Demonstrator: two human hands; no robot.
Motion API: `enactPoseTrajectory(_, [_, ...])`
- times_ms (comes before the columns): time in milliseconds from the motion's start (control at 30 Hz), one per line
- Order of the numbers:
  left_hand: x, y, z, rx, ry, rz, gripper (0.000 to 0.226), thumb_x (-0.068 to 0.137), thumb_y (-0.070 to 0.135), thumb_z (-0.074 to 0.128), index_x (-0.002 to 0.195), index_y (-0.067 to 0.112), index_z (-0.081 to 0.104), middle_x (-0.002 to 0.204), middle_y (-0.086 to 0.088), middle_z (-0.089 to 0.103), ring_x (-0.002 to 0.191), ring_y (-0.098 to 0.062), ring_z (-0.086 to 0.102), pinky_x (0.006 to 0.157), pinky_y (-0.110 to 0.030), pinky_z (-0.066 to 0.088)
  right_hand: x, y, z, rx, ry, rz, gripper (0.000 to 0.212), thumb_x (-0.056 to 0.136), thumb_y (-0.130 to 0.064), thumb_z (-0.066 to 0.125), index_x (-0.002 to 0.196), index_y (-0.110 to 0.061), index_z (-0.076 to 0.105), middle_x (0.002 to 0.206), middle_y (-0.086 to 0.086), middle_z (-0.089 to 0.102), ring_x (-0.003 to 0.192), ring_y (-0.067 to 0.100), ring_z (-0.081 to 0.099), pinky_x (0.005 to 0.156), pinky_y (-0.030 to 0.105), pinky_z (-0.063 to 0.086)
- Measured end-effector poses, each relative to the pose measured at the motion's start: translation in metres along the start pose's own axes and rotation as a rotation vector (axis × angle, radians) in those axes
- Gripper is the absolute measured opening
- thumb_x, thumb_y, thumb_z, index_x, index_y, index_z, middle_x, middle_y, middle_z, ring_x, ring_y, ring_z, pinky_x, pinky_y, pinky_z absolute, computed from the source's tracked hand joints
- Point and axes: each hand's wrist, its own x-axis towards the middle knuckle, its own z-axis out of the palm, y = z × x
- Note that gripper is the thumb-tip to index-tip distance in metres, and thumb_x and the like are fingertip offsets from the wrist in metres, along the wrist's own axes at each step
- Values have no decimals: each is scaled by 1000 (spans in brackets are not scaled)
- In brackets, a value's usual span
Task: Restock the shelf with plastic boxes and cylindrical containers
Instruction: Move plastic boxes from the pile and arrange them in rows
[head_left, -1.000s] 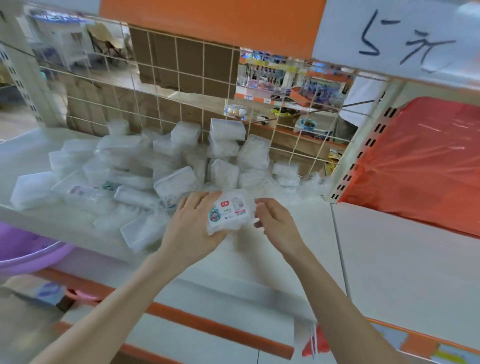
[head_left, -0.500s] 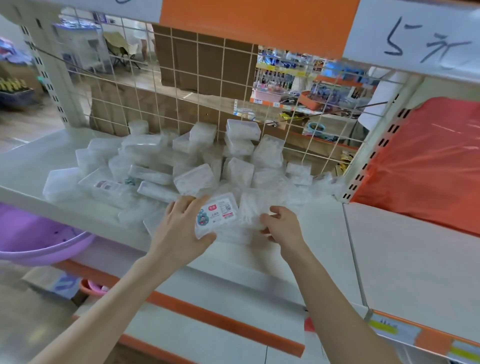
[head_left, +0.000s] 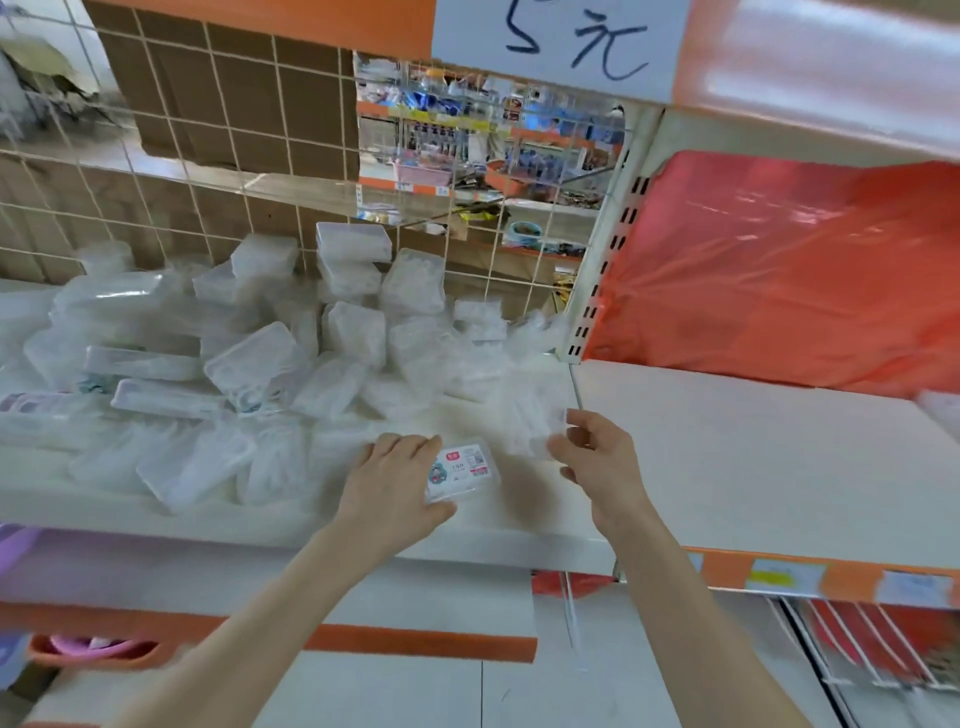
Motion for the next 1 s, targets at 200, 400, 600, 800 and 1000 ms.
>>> enactPoseTrajectory(200, [2,9,-20,-464,76,-47,91,70,51,68,144,21,25,138,7,41,126,-13,35,100,-27,29,-9,1,5,-328,36,-490,36,70,6,69,94,-21,66,85,-1,58,75,10,54,65,5,38])
enactPoseTrajectory(400, [6,23,-43,-703,139,-92,85,62,38,81,135,22,40,109,10,49,96,-8,47,79,-16,35,-14,2,23,-566,62,-1106,38,57,17,74,92,1,72,72,16,59,74,17,47,63,23,41])
enactPoseTrajectory(600, [0,12,-43,-752,212,-112,78,57,27,85,125,15,50,98,15,54,88,-5,53,70,3,36,-15,11,34,-572,37,-1162,30,63,4,73,93,-1,72,94,9,59,85,18,50,67,30,49])
enactPoseTrajectory(800, [-3,-2,-40,-833,158,-68,79,54,22,88,121,21,46,97,24,53,92,4,56,78,-6,44,-14,3,30,-535,-240,-839,49,69,-3,78,115,-3,62,120,14,53,114,22,49,98,23,35])
enactPoseTrajectory(1000, [-7,0,-44,-945,60,42,73,43,42,77,108,40,43,108,13,59,98,-3,60,82,-17,50,-14,-8,23,-526,-458,-650,65,68,-5,78,127,-12,51,122,-4,48,112,-1,45,95,6,31])
